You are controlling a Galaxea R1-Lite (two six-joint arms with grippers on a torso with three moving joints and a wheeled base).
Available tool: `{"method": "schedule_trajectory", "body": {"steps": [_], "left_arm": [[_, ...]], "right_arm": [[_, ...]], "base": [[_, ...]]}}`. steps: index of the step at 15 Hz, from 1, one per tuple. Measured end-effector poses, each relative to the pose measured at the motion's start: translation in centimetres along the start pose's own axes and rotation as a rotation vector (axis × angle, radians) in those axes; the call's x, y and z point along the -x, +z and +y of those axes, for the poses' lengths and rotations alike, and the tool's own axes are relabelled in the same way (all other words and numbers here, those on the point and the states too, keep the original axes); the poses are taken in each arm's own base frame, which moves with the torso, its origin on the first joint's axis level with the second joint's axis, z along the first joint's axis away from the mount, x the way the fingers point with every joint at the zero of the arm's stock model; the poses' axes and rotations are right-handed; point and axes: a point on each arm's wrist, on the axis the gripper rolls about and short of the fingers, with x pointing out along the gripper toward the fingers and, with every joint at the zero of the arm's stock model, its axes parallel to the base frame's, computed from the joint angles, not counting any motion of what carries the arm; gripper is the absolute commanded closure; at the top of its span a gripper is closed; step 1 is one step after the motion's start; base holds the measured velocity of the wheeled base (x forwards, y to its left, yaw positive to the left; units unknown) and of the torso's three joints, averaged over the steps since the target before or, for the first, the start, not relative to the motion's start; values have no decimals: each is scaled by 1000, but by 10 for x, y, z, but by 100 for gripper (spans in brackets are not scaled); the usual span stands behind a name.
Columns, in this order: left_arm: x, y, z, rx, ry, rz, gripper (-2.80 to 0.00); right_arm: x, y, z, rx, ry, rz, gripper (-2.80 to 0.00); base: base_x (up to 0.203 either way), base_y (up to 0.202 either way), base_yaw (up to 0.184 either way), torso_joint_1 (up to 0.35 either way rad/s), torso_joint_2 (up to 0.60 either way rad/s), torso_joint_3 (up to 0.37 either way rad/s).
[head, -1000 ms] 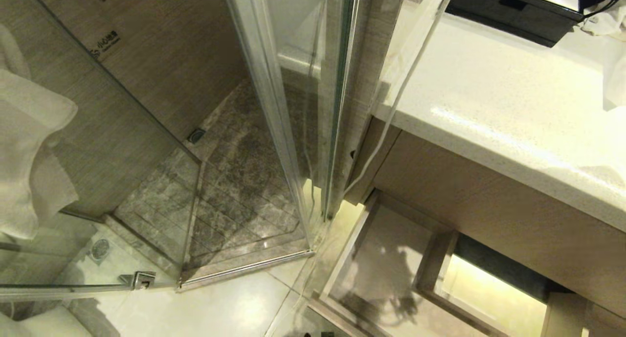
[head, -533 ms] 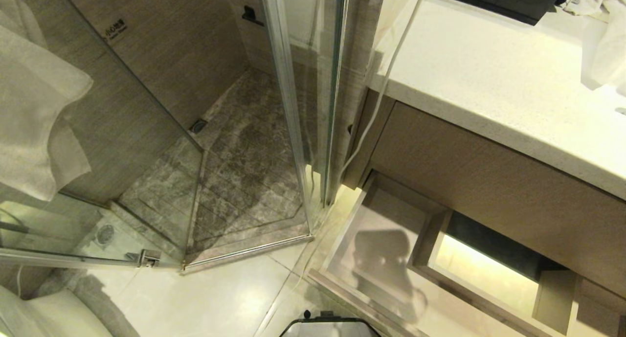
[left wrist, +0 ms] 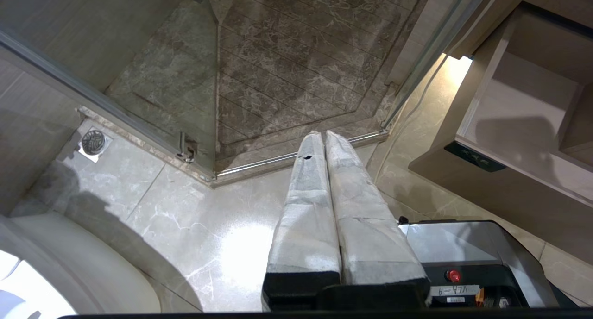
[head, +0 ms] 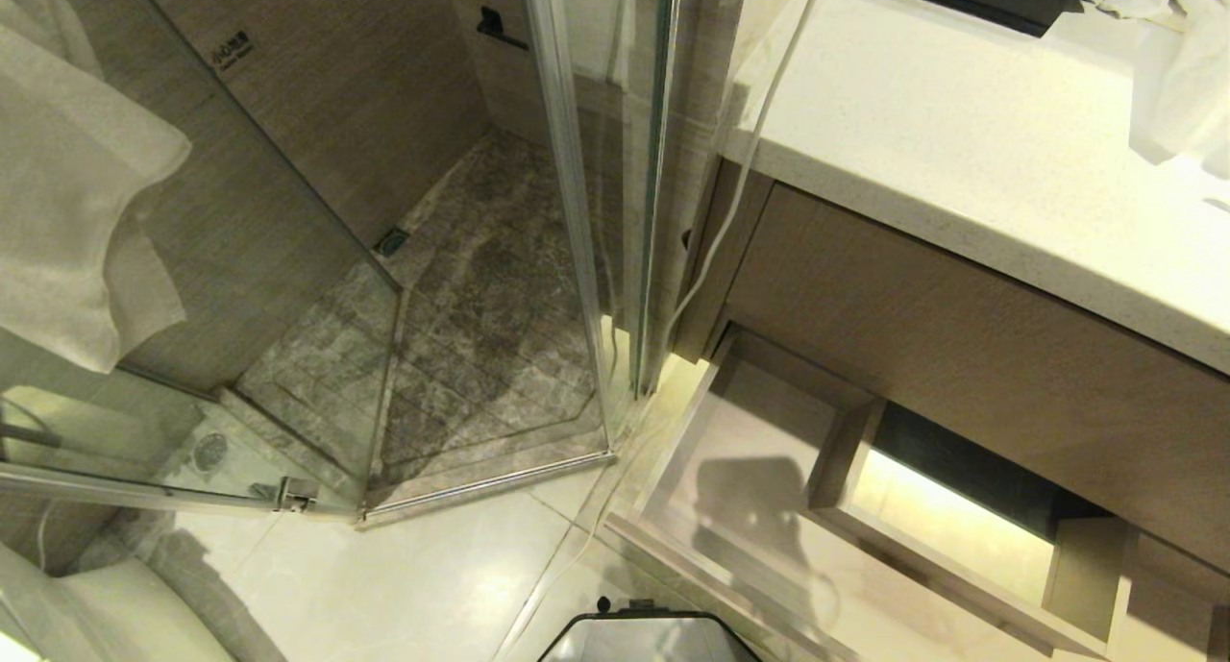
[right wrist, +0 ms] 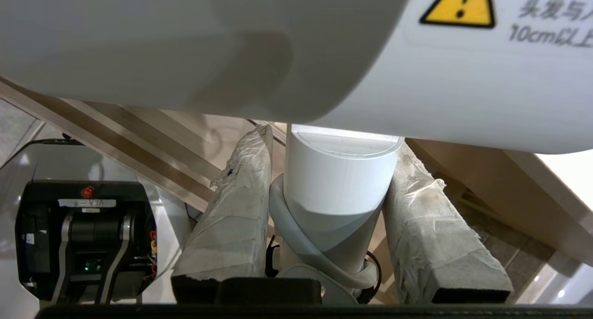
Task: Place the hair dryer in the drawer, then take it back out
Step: Put it into the drawer
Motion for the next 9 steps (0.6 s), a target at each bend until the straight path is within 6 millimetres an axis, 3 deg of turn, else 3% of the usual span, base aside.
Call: {"method": "schedule_trajectory", "body": {"steps": [9], "left_arm": [[0, 0, 0, 0, 0, 0, 0]], "right_arm": [[0, -5, 2, -1, -1, -15, 0]], "base": [[0, 0, 0, -183, 348, 164]]}}
